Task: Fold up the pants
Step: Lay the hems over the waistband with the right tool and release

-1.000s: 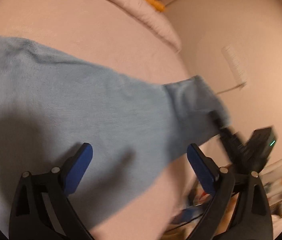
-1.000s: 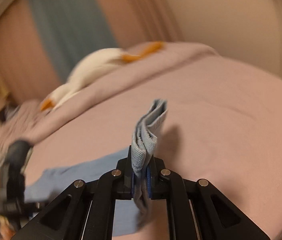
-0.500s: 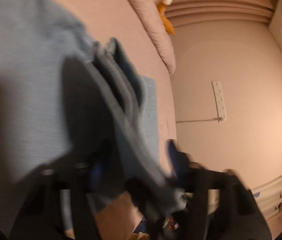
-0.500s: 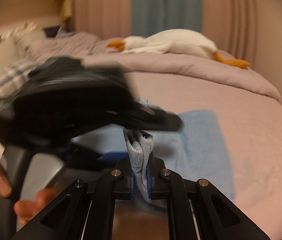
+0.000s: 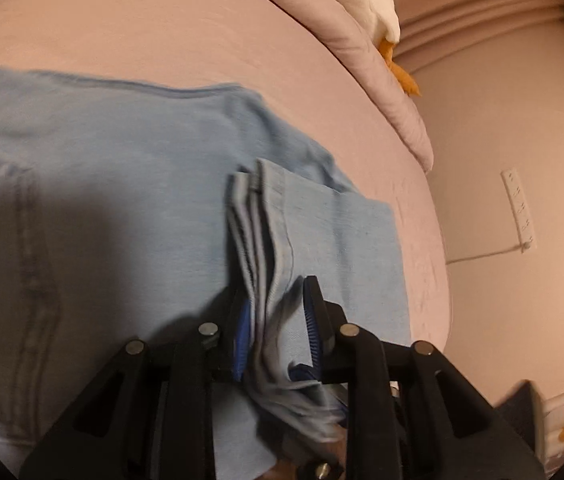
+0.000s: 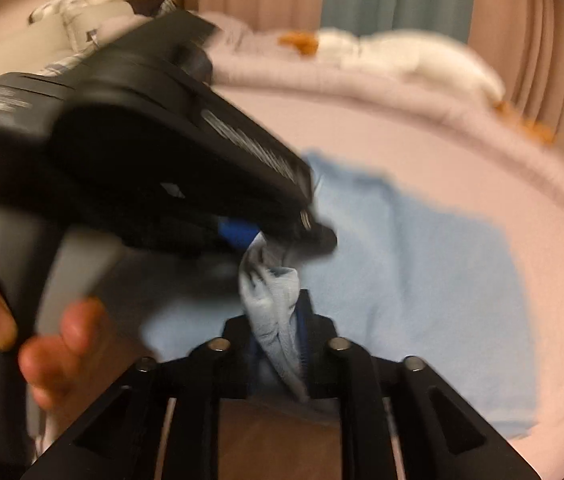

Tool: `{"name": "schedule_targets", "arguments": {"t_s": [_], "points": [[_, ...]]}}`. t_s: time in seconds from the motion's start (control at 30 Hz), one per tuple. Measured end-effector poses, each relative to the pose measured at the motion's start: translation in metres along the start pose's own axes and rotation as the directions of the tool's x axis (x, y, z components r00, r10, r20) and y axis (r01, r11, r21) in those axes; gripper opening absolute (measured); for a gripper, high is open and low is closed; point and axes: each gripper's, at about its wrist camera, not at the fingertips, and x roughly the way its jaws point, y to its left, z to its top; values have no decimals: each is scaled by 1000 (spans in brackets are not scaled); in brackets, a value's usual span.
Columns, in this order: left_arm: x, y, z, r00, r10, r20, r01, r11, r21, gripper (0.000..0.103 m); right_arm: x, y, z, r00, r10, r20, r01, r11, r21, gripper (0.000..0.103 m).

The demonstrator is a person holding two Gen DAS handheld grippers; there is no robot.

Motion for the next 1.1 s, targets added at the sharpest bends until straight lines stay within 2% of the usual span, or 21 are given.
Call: {"name": "schedule_targets", "arguments": {"t_s": [0.07, 0.1, 0.13, 0.2, 0.23, 0.3, 0.4, 0.5, 0.57, 0.63, 0.67, 0.73, 0.8, 0.83, 0.93, 1.03, 1.1], "points": [[-10, -2, -1, 999, 38, 25, -39, 999, 27, 25, -3, -10, -3, 996, 85, 11, -85, 995, 44, 39], [-16, -3, -3, 997, 68, 37, -70, 996, 49, 32, -8, -16, -3, 994, 111, 16, -112, 992, 59, 41], [-21, -7, -4, 993, 107, 52, -111, 991, 80, 46, -13, -23, -3, 990, 141, 18, -142, 987, 79, 43], [-25, -17, -5, 983, 159, 93, -171, 975, 142, 60, -27, -40, -3, 980, 198, 34, -201, 972, 125, 43], [-30, -21, -8, 979, 170, 111, -187, 967, 173, 61, -37, -54, -2, 979, 199, 55, -205, 967, 149, 43], [-25, -26, -6, 975, 177, 131, -203, 956, 214, 61, -54, -76, 0, 984, 142, 103, -160, 968, 192, 43], [-17, -45, -4, 981, 146, 130, -176, 947, 269, 61, -60, -117, 9, 988, 80, 134, -114, 954, 276, 43], [0, -66, -12, 991, 95, 90, -121, 931, 345, 59, -47, -140, 17, 998, -33, 59, 13, 949, 314, 41], [18, -73, -14, 992, 107, 70, -126, 919, 373, 57, -31, -156, 29, 999, -40, 33, 28, 949, 314, 28], [36, -70, -14, 990, 141, 21, -139, 922, 361, 45, -13, -164, 46, 998, -61, 9, 55, 948, 314, 27], [44, -63, -16, 985, 170, -11, -155, 923, 351, 43, -6, -163, 52, 998, -70, 0, 67, 949, 308, 25], [45, -51, -21, 983, 183, -6, -168, 918, 360, 32, 9, -166, 62, 995, -92, -24, 95, 949, 300, 25], [39, -44, -24, 986, 166, -12, -151, 923, 354, 32, 29, -172, 61, 988, -100, -114, 131, 942, 308, 25], [36, -40, -25, 986, 165, -15, -149, 925, 348, 32, 46, -176, 54, 978, -91, -186, 147, 938, 314, 25], [35, -40, -29, 986, 167, 3, -157, 919, 361, 32, 45, -173, 48, 982, -105, -158, 150, 938, 314, 23], [34, -44, -36, 980, 197, 24, -190, 900, 391, 32, 29, -168, 45, 981, -113, -156, 158, 934, 319, 23], [36, -48, -38, 977, 209, 33, -204, 889, 411, 32, 10, -165, 40, 990, -85, -113, 120, 929, 349, 23]]}}
